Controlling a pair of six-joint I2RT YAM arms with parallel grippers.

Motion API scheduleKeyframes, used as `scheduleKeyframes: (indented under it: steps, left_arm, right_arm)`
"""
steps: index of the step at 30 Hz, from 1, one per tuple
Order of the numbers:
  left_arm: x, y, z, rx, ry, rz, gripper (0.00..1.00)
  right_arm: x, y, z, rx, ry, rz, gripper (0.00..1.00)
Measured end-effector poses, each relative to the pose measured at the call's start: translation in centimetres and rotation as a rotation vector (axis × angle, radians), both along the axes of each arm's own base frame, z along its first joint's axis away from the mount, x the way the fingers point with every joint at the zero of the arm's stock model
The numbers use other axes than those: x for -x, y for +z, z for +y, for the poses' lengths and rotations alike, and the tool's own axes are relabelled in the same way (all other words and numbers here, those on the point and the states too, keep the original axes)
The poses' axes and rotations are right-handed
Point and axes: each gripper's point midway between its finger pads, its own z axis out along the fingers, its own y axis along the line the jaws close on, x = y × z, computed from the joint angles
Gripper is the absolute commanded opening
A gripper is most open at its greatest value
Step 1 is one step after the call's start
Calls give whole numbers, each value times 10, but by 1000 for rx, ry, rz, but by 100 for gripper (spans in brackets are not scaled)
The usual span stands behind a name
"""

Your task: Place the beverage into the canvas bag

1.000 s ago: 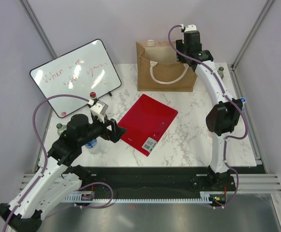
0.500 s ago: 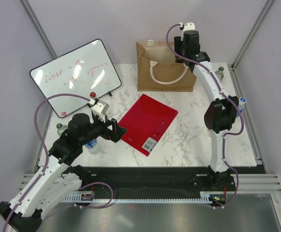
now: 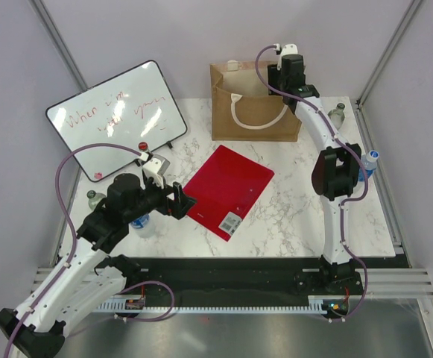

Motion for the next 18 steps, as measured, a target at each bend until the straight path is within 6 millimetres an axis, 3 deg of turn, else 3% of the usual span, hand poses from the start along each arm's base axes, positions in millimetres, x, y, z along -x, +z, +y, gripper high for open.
scheduleKeyframes:
  steps: [9, 18]
  left_arm:
    - [-1, -1, 0, -3, 1, 4, 100]
    - [-2, -5, -1, -11, 1, 17, 100]
  right_arm:
    - [-4, -8, 0, -3, 1, 4, 1]
    - [-5, -63, -3, 19, -24, 100, 17]
